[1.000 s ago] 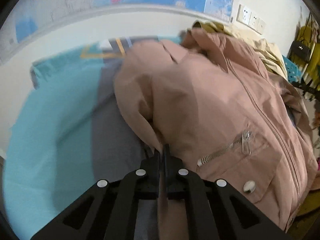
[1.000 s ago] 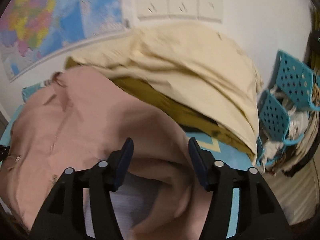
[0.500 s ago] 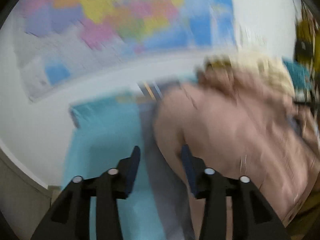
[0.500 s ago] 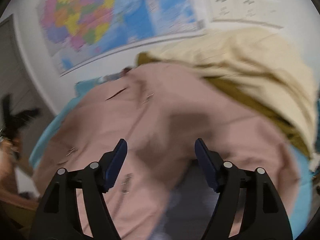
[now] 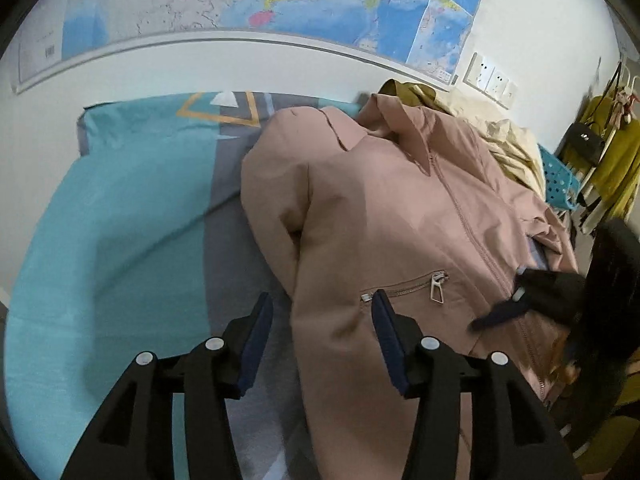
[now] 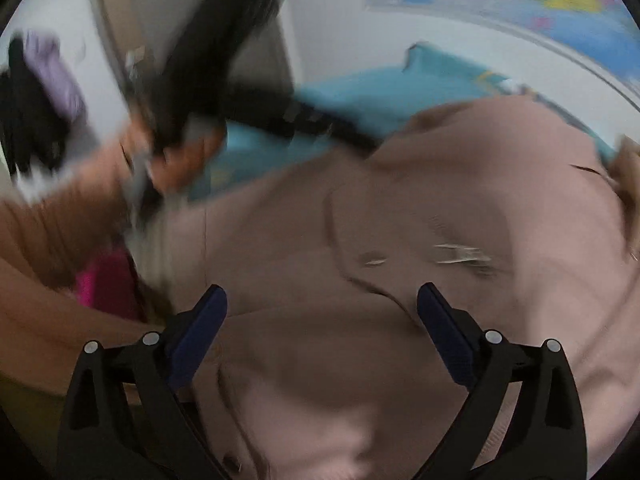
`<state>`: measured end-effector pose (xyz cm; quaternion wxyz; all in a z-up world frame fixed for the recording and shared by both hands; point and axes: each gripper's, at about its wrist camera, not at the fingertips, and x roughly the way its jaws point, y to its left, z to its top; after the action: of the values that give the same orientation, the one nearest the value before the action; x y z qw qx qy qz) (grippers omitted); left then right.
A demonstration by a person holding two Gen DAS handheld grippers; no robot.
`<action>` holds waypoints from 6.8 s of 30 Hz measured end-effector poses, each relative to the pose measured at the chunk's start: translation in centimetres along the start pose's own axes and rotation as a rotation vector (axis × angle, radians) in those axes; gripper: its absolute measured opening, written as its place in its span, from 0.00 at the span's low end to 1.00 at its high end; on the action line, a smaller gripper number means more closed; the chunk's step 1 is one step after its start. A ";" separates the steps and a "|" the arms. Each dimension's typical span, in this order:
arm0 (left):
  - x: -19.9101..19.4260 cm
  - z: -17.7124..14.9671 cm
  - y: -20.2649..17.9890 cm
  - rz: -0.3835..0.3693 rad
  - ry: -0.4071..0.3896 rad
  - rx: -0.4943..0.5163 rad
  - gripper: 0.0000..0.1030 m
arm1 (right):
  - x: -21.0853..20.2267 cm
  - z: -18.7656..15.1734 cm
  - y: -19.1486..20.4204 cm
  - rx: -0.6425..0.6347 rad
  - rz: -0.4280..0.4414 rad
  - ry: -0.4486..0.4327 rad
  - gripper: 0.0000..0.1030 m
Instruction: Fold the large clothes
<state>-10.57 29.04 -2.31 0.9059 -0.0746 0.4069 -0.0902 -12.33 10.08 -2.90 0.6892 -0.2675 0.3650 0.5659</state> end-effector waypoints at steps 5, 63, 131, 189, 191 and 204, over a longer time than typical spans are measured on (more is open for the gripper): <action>-0.5 -0.9 2.3 0.030 0.007 -0.047 0.48 | -1.1 -0.9 -2.6 0.112 0.046 -0.029 0.03; 1.6 -0.2 -1.7 -0.121 0.064 0.019 0.50 | 1.3 0.5 -1.3 0.060 0.019 -0.038 0.06; 18.5 18.1 -7.1 0.243 -0.007 0.236 0.67 | -10.8 3.9 -37.3 0.709 -0.116 -0.444 0.02; 8.2 9.2 -19.3 -0.112 -0.070 0.364 0.74 | -35.7 -16.0 -17.0 0.630 -0.240 -0.586 0.03; 7.4 9.4 -18.4 -0.150 -0.082 0.335 0.74 | -34.0 -11.6 -17.3 0.550 -0.203 -0.544 0.03; 1.0 7.3 -11.8 -0.209 -0.201 0.259 0.79 | -12.8 4.0 -22.0 0.485 0.078 -0.228 0.10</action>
<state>-5.68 17.77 4.20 0.9297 -0.0078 0.2894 -0.2276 8.75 0.91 8.83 0.7473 -0.0149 0.4200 0.5148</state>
